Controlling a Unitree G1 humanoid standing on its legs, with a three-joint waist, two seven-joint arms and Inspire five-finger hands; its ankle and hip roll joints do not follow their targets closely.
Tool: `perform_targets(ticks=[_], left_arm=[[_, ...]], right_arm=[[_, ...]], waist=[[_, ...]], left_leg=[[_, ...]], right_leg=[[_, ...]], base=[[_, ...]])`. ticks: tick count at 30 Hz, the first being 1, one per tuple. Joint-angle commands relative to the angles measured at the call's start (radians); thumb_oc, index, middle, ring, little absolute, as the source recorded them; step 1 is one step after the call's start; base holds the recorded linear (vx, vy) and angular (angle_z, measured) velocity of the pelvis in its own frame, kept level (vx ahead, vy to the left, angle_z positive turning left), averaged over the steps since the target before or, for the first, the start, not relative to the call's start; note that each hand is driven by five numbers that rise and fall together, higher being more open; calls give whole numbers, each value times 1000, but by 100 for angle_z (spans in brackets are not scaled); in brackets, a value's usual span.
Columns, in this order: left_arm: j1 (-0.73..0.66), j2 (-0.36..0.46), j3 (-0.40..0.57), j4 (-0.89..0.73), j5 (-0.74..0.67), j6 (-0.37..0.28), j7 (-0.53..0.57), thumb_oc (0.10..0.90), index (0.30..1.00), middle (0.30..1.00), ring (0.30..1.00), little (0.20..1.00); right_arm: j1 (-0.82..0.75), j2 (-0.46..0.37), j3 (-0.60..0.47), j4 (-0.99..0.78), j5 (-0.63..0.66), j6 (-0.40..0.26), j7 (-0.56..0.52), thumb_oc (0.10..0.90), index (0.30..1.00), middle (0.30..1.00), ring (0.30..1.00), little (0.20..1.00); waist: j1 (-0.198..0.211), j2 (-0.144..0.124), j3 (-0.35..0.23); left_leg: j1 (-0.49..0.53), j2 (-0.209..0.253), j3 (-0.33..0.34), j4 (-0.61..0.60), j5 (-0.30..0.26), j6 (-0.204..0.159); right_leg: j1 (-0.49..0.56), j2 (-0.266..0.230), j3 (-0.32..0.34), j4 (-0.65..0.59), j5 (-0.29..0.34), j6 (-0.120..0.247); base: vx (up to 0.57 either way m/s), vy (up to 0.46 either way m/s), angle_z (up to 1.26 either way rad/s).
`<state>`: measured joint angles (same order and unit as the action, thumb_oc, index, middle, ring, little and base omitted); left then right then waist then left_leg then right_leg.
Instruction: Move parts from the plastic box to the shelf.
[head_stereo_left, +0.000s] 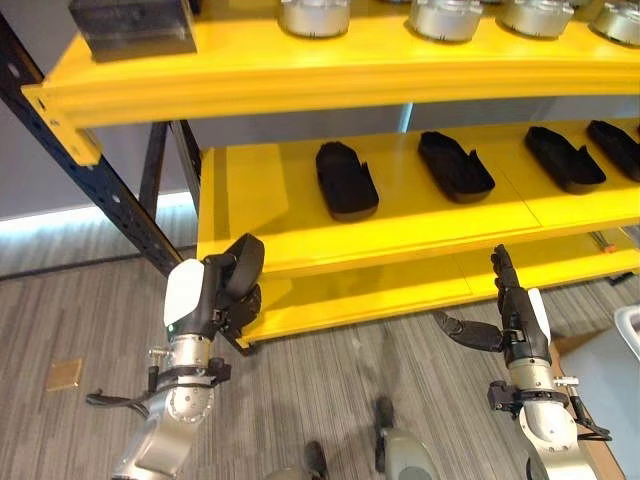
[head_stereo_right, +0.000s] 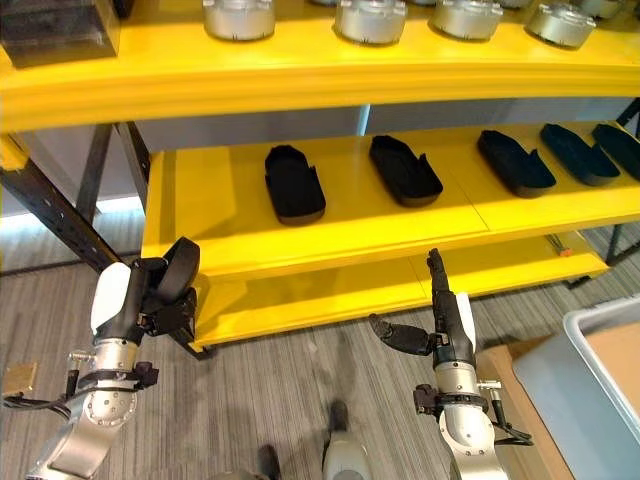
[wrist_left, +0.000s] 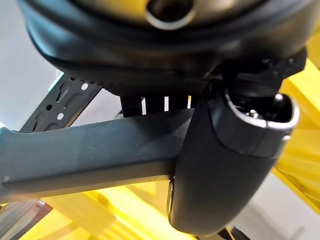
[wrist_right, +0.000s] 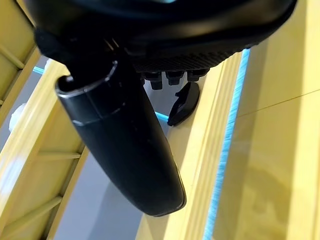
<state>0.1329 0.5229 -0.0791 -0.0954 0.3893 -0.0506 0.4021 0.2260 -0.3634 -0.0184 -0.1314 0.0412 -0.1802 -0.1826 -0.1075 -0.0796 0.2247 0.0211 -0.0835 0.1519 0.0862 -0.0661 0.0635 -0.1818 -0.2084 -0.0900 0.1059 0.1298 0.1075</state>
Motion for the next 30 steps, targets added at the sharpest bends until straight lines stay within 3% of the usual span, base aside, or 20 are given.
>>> perform_targets(ticks=[1, 8, 20, 23, 25, 27, 28, 30], left_arm=[[-75, 33, 88, -177, 54, -101, 51, 400, 300, 300, 300, 300], [-48, 30, 90, -185, 15, -100, 31, 400, 300, 300, 300, 300], [-93, 20, 94, -200, 20, -92, 49, 400, 300, 300, 300, 300], [-107, 17, 108, -214, 27, -90, 62, 400, 300, 300, 300, 300], [-123, 22, 117, -229, 34, -91, 70, 400, 300, 300, 300, 300], [-143, 31, 124, -245, 43, -93, 80, 400, 300, 300, 300, 300], [-149, 35, 134, -249, 47, -91, 88, 400, 300, 300, 300, 300], [-148, 41, 156, -265, 50, -90, 91, 400, 300, 300, 300, 300]], right_arm=[[-116, -56, -54, -55, 16, -104, -16, 900, 1000, 1000, 1000, 1000], [-84, -51, -71, -59, 35, -94, -7, 900, 1000, 1000, 1000, 1000], [-83, -63, -74, -60, 49, -93, -7, 900, 1000, 1000, 1000, 1000], [-85, -71, -72, -60, 62, -101, -8, 900, 1000, 1000, 1000, 1000], [-92, -81, -73, -62, 81, -110, -11, 900, 1000, 1000, 1000, 1000], [-104, -94, -67, -66, 88, -117, -17, 900, 1000, 1000, 1000, 1000], [-112, -93, -68, -62, 91, -120, -21, 900, 1000, 1000, 1000, 1000], [-107, -92, -72, -62, 92, -118, -24, 900, 1000, 1000, 1000, 1000]], waist=[[-12, -8, -84], [-16, 6, -116], [-20, 18, -142], [-17, 15, -133], [0, -1, -100], [23, -14, -66], [22, -15, -58], [10, -13, -70]], left_leg=[[24, 106, -22, 76, -115, -51], [87, 143, -29, -9, -87, -83], [115, 195, -51, -49, -40, -126], [53, 227, -65, 79, 15, -160], [-57, 215, -112, 287, 82, -176], [-123, 177, -179, 397, 121, -178], [-151, 178, -195, 397, 115, -173], [-153, 262, -168, 295, 107, -170]], right_leg=[[57, 41, -16, -52, -30, 42], [91, 66, -29, -45, -74, 31], [114, 100, -36, -19, -134, 4], [130, 124, -32, -21, -153, -27], [149, 131, -34, -25, -161, -61], [153, 136, -36, -18, -167, -79], [149, 135, -41, -8, -177, -79], [144, 129, -46, 1, -190, -64]], base=[[158, -114, 3], [137, -102, 5], [59, -83, 4], [10, -164, 12], [-96, -188, 23], [-103, -125, 16], [-46, -48, 1], [61, 37, 7]])
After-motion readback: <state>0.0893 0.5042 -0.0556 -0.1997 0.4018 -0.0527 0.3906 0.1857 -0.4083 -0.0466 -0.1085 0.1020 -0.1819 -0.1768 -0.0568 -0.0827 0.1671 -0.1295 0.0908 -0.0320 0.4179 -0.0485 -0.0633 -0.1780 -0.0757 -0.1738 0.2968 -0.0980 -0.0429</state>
